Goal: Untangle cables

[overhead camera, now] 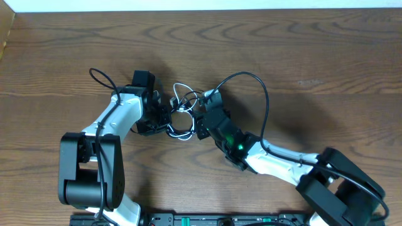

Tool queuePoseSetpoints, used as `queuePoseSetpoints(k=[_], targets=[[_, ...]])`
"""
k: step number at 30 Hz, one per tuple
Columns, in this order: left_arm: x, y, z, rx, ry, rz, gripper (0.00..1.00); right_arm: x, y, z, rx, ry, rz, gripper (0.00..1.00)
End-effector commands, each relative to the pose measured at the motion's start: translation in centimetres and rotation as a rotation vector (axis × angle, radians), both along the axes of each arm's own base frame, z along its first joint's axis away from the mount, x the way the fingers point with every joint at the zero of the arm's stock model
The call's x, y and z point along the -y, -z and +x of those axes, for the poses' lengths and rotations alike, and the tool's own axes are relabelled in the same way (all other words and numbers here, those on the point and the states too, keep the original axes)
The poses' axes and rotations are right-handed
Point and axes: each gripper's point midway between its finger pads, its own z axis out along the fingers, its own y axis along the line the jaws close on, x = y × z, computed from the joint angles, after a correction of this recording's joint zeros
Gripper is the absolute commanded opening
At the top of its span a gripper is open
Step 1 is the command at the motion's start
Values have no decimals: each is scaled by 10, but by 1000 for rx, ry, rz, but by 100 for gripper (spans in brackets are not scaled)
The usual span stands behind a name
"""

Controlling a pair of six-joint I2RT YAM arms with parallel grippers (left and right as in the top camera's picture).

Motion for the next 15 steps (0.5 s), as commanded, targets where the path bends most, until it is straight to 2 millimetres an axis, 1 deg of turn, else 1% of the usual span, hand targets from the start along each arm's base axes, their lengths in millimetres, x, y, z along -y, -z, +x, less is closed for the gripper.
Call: queuePoseSetpoints(k=[1, 3, 6, 10, 12, 13, 15], targets=[[2, 3, -5, -19, -2, -6, 8, 3, 18, 5, -14, 15, -25, 53], [4, 2, -5, -19, 0, -22, 8, -2, 31, 1, -44, -18, -25, 52], [4, 2, -5, -19, 3, -22, 8, -1, 44, -1, -64, -21, -44, 49], [4, 2, -5, -19, 3, -22, 8, -8, 51, -8, -100, -68, -34, 38], [4, 2, -5, -19, 3, -22, 8, -11, 52, -12, -113, -89, -26, 35], [4, 2, -5, -19, 3, -22, 8, -11, 53, -12, -116, -90, -29, 35], [4, 2, -5, -19, 3, -22, 8, -10, 55, -15, -124, -92, -38, 28]])
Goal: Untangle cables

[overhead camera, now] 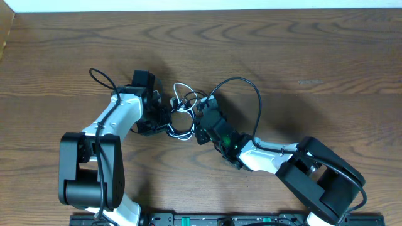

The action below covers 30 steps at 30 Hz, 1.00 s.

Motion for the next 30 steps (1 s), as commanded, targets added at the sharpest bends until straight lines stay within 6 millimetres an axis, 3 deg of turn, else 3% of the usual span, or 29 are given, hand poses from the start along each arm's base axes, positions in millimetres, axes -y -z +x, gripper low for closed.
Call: queuePoseSetpoints(k=[1, 13, 17, 22, 25, 30], targets=[[3, 3, -5, -19, 2, -12, 8, -2, 7, -6, -26, -26, -14, 25], [3, 3, -3, -11, 3, -13, 8, 7, 25, -21, -119, 0, -56, 2], [4, 2, -3, -10, 12, -21, 8, 13, 33, -26, -151, 4, -92, 1], [27, -5, -3, 20, 110, -161, 8, 34, 54, -44, -243, 4, -198, 1], [29, -6, -3, 24, 117, -175, 8, 38, 61, -56, -300, -18, -223, 1], [29, -6, -3, 24, 117, -175, 8, 28, 53, -68, -349, -80, -172, 1]])
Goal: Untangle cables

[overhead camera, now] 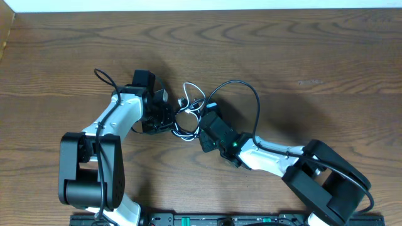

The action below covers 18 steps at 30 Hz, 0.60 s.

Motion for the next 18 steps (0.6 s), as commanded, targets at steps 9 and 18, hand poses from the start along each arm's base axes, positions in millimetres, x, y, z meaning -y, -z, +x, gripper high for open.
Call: queuePoseSetpoints(k=[9, 18], targets=[[-6, 6, -2, 3, 23, 41, 23, -12, -60, -22, -8, -79, 160, 1], [-33, 13, -3, -24, -74, 201, 24, -16, -79, -12, 60, -66, 197, 19]])
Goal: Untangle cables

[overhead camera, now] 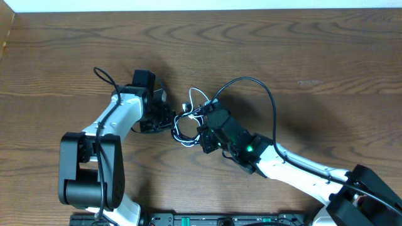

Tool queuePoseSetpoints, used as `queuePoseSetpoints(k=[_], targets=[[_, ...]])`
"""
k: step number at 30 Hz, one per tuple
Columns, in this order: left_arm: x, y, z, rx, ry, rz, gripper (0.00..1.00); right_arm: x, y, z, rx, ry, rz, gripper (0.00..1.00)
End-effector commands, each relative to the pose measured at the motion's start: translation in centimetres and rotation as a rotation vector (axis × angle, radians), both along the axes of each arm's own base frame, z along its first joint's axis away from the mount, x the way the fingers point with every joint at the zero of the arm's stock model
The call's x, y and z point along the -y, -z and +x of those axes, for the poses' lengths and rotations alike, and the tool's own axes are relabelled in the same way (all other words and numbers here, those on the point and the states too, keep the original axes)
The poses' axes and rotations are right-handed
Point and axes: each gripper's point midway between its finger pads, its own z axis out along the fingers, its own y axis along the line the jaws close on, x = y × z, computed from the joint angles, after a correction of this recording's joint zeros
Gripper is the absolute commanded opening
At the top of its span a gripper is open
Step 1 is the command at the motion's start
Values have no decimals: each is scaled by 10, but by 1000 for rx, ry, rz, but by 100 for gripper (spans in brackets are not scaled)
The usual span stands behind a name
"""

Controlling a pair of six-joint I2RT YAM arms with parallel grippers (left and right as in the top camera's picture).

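Between my two grippers in the overhead view lies a small tangle of thin white and black cables [190, 114]. My left gripper [168, 119] reaches in from the left with its fingers closed on a dark strand at the tangle's left edge. From the lower right, my right gripper [202, 127] is pressed against the tangle's right side, shut on the cables there. White loops stick up above the right gripper, and one loop [183, 134] hangs below between the grippers. The fingertips are partly hidden by the cables.
The brown wooden table [301, 56] carries only the tangle. The right arm's own black cable [264, 94] arcs above its wrist. The left arm's black cable loop [103, 78] stands out at its elbow. The arm bases [188, 220] sit at the near edge.
My right arm has shifted to the right and stretched out further, and the white loops moved right with it. The left gripper stayed in place, so the tangle is drawn out between them.
Both grippers were at the tangle from the oldest moment, left on its left side, right on its lower right. The right arm folded in closer, the left gripper drew together on the strand, and now the right gripper has moved right with the cables.
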Motion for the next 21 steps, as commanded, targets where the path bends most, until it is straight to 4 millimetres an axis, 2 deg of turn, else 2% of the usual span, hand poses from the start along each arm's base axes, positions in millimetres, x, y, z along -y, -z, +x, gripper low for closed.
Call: queuePoseSetpoints(k=[1, 4, 8, 12, 15, 21], targets=[[-25, 9, -6, -38, -85, 147, 24, -5, 4, 4, 24, -1, 4, 20], [-27, 10, -6, -42, -90, 155, 24, -14, 8, 8, 40, -17, 25, 20], [-36, 10, -8, -60, -132, 155, 24, -25, 25, 7, 30, -69, 33, 22], [-44, 10, -8, -78, -197, 151, 24, -25, 47, 5, -2, -73, 4, 23], [-41, 9, -8, -81, -198, 128, 24, -24, 61, 1, -33, -85, -13, 23], [-41, 9, -8, -80, -198, 128, 24, -14, 80, -12, -107, -98, -75, 19]])
